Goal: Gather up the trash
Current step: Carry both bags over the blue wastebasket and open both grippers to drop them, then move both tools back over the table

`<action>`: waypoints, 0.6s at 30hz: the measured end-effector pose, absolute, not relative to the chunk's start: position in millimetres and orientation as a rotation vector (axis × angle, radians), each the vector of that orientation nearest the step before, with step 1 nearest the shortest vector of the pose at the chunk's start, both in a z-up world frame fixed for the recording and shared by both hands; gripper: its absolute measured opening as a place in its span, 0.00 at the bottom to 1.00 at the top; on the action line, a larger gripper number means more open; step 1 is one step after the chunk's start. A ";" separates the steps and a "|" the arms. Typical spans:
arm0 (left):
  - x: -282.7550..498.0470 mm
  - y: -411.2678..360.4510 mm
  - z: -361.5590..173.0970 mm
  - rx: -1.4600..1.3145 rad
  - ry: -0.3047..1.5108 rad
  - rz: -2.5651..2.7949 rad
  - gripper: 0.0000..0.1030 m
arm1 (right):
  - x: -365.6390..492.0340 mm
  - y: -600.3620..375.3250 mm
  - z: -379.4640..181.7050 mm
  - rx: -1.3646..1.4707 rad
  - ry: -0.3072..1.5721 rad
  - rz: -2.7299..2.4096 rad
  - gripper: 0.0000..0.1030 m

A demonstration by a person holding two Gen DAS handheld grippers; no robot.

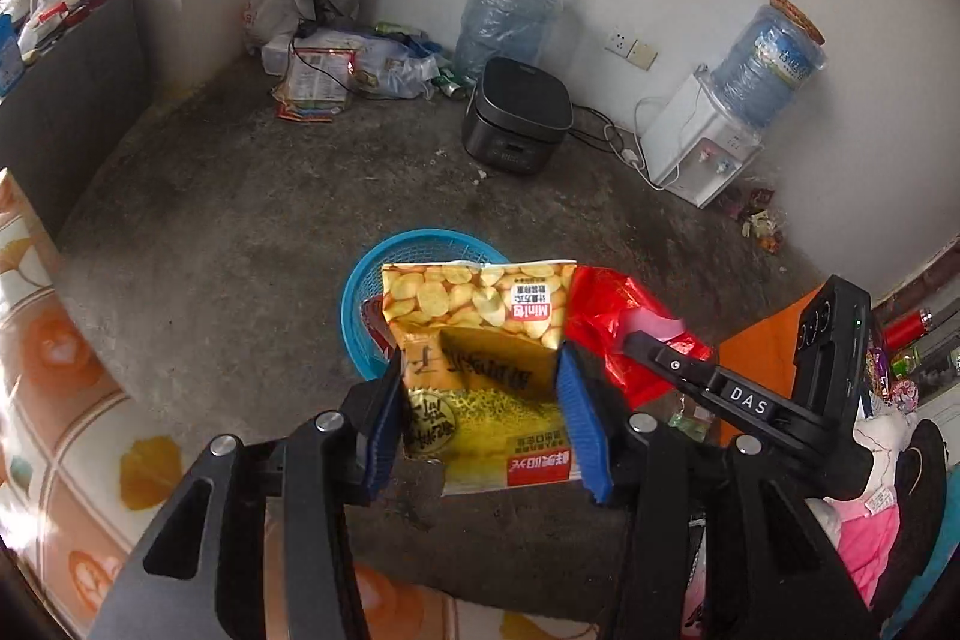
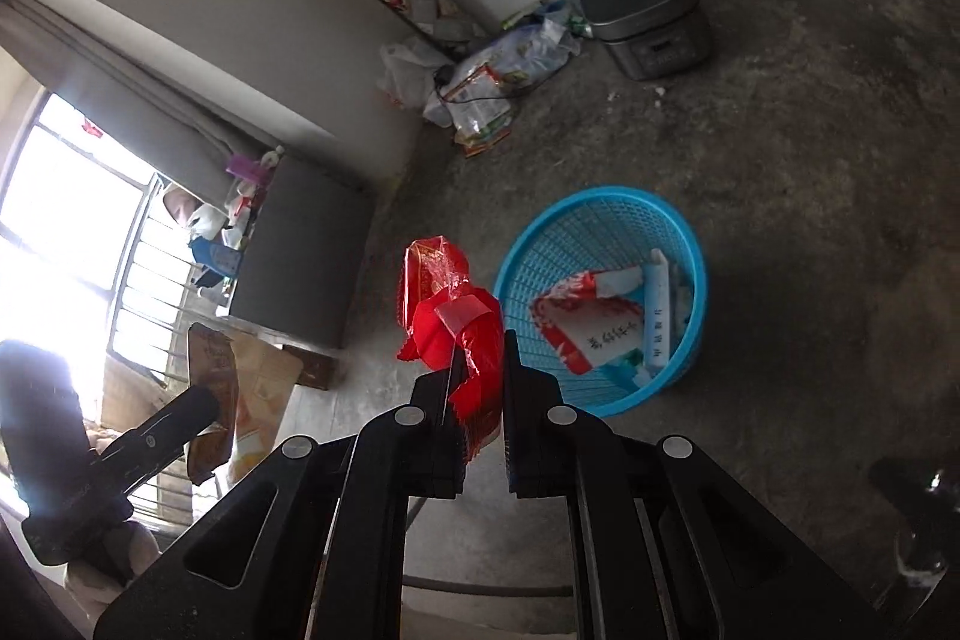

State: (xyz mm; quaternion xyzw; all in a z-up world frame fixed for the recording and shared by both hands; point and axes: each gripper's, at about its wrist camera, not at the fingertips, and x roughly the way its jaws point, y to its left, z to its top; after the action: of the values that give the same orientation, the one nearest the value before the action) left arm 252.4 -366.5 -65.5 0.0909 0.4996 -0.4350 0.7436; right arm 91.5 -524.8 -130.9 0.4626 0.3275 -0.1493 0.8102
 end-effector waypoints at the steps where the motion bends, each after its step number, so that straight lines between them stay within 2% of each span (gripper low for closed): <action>1: 258.1 -379.2 -74.5 0.203 1.103 -0.946 0.48 | 101.1 -531.6 -138.5 0.988 0.712 -0.327 0.08; 2: 265.9 -392.0 -84.3 0.206 1.110 -0.946 0.52 | 109.7 -539.1 -146.0 0.983 0.724 -0.337 0.09; 4: 280.3 -415.2 -104.0 0.218 1.121 -0.941 0.71 | 130.8 -552.4 -166.1 0.962 0.757 -0.375 0.14; 5: 287.5 -424.5 -114.2 0.216 1.126 -0.924 0.72 | 139.2 -559.0 -177.9 0.963 0.785 -0.395 0.19; 6: 293.7 -431.1 -123.4 0.218 1.138 -0.900 0.75 | 147.6 -564.6 -191.9 0.980 0.815 -0.397 0.35; 7: 299.7 -436.0 -131.8 0.224 1.156 -0.875 0.75 | 151.8 -570.4 -205.6 1.012 0.841 -0.395 0.44; 13: 313.8 -420.6 -134.1 0.171 1.166 -0.836 0.75 | 131.4 -566.6 -231.1 1.088 0.874 -0.380 0.45; 18: 310.3 -383.4 -86.4 0.156 1.075 -0.838 0.75 | 103.6 -553.9 -204.7 1.111 0.806 -0.339 0.46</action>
State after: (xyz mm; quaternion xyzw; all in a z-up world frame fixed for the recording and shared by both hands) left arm 310.3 -383.4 -86.4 0.0719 0.4964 -0.3870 0.7737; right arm 103.6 -553.9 -204.7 0.5103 0.3703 -0.1556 0.7604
